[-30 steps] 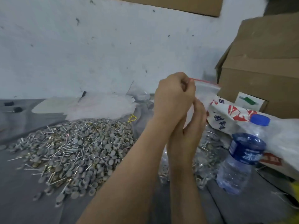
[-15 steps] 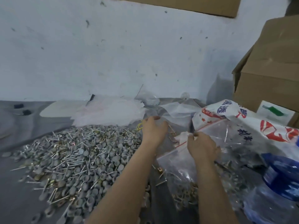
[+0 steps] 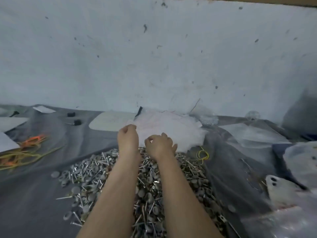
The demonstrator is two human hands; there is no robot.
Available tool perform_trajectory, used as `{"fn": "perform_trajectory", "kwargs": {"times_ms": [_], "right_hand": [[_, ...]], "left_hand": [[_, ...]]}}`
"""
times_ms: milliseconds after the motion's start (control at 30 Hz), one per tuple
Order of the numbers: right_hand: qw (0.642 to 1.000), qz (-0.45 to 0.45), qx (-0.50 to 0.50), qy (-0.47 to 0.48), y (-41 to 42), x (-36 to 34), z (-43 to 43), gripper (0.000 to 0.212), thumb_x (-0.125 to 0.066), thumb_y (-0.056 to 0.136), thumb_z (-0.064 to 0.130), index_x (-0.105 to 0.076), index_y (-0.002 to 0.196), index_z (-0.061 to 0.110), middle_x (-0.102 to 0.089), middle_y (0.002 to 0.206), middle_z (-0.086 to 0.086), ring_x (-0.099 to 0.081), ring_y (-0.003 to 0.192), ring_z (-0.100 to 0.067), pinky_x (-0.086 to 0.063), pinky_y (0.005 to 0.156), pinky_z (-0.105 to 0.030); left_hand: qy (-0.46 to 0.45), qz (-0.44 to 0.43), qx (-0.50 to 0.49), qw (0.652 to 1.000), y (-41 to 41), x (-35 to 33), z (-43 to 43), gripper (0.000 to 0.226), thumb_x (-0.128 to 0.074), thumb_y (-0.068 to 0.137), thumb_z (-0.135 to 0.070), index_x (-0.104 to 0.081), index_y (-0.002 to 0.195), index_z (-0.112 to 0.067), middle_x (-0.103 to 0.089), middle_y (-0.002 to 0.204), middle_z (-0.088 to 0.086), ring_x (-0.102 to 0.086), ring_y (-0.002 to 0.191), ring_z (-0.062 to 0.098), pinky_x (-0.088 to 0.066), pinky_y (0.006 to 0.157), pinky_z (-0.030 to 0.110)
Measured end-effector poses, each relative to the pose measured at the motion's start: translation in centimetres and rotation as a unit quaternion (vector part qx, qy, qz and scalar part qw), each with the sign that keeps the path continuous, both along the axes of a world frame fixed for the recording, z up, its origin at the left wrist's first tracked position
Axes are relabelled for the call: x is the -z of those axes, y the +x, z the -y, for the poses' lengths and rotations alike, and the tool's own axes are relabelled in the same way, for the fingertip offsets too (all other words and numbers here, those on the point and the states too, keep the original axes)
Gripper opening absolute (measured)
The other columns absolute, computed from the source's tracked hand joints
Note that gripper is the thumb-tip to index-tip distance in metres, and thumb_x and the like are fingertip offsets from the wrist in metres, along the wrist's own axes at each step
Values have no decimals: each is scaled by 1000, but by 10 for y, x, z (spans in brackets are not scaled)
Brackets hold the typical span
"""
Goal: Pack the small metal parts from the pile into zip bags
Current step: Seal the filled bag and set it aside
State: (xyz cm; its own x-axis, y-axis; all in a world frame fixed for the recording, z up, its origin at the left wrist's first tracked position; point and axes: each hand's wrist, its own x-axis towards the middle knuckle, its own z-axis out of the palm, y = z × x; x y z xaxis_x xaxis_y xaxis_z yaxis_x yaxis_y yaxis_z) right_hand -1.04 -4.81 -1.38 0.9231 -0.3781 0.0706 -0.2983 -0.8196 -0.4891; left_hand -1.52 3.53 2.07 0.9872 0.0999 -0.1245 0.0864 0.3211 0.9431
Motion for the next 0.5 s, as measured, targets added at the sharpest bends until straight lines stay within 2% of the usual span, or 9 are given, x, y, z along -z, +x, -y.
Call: {"fn": "perform_trajectory", "kwargs": {"times_ms": [67,167,267,367,433,500], "right_hand": [[994,-112,6,-19,30,6,-2,43,-36,96,33,-47,136,22,-24,152,-9,-19,140,-34,-7,114,-57],[975,-219,13,-21,55,16,2,47,-37,95,29,-41,139,15,-30,151,-10,-23,140,-34,-4,114,-58],[979,-201,30,-10,60,18,8,34,-41,94,28,-51,124,15,-48,138,-7,-43,127,-29,-14,113,-53],[990,-131,52,-20,53,15,12,7,-48,90,18,-48,97,16,-58,119,-6,-51,97,-27,-25,107,-46],[990,-126,48,-32,47,14,11,7,-49,90,18,-47,96,15,-58,117,-6,-52,100,-28,-28,104,-45],[990,-128,45,-39,42,17,9,20,-47,92,22,-53,109,13,-55,124,-8,-51,112,-29,-29,102,-44]], "left_hand": [[-5,-11,-8,1000,22,6,-4,25,-39,97,-10,-50,120,-11,-48,108,3,-43,106,17,-34,97,36],[2,-24,2,1000,41,15,-3,29,-39,97,-11,-50,124,-10,-45,117,4,-41,111,18,-33,96,36],[12,-27,12,1000,47,24,-4,34,-39,98,-12,-50,130,-9,-44,119,3,-41,115,17,-34,101,39],[9,-30,19,999,40,26,-9,35,-39,99,-13,-49,132,-9,-45,124,4,-40,115,16,-34,99,36],[3,-31,21,999,31,24,-13,34,-40,99,-12,-48,132,-9,-46,122,5,-40,112,16,-32,93,34],[-2,-29,19,999,23,21,-18,30,-40,99,-12,-50,127,-10,-46,118,5,-40,110,16,-32,92,33]]}}
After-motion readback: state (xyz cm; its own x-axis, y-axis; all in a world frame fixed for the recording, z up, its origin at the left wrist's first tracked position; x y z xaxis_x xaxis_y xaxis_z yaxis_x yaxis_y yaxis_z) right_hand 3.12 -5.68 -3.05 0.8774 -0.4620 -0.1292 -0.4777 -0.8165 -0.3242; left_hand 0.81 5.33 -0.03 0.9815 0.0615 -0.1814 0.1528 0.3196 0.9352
